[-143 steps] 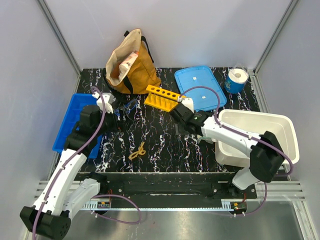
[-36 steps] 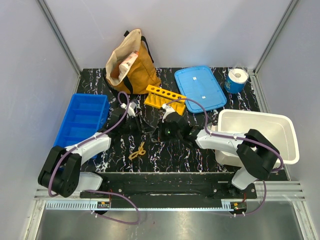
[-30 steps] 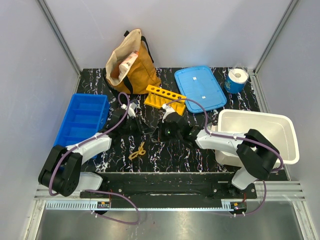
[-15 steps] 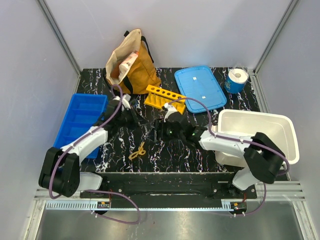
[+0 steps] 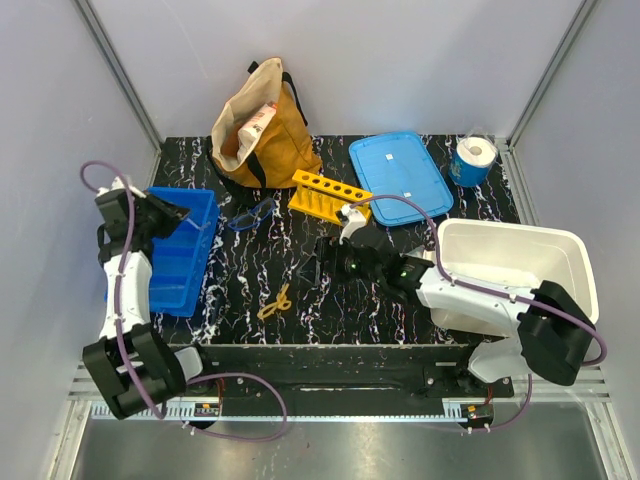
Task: Organize the chemistry lab equipment
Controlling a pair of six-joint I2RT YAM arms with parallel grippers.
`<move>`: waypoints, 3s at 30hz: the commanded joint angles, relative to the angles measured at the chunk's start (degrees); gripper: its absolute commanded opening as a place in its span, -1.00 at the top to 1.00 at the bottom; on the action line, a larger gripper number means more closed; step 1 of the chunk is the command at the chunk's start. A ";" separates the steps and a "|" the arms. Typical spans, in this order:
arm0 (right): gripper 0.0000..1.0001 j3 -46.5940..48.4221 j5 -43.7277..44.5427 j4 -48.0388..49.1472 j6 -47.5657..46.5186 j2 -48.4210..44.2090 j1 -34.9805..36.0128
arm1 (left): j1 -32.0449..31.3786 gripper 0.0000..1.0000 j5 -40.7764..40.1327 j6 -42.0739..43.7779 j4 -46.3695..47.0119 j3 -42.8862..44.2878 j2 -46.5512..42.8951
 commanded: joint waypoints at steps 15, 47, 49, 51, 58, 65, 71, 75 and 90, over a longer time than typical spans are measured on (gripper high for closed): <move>-0.86 -1.41 0.74 -3.74 -2.44 -6.06 0.40 | 18.92 0.73 -2.33 -6.31 9.58 -8.55 4.23; -0.92 8.00 -1.46 -13.93 -3.94 -4.21 0.40 | 22.01 0.27 -13.32 -3.76 2.46 -5.92 6.17; -0.92 8.70 -1.99 -14.02 -3.94 -3.07 0.40 | 20.34 0.24 -16.20 -2.89 0.97 -5.22 5.38; -0.91 9.23 -2.08 -14.20 -3.76 -2.28 0.40 | 17.71 0.22 -19.55 -2.18 -0.78 -4.86 4.33; -0.89 13.52 -1.38 -18.49 -3.59 1.32 0.40 | 10.68 0.13 -24.13 0.10 -4.65 -0.83 -1.12; -0.86 14.77 0.21 -20.26 -3.23 1.68 0.40 | -6.45 0.09 -31.87 9.06 -9.40 4.01 -5.60; -0.88 10.47 6.70 -20.70 -5.08 -4.28 0.40 | -15.86 0.03 -29.32 15.48 -15.80 7.61 -6.67; -0.89 8.27 10.05 -21.58 -6.40 -9.65 0.40 | -18.86 0.03 -26.95 19.17 -24.50 10.51 -5.52; -0.91 3.16 11.72 -21.93 -10.00 -19.68 0.40 | -34.68 -0.04 -33.18 44.05 -35.77 8.50 3.78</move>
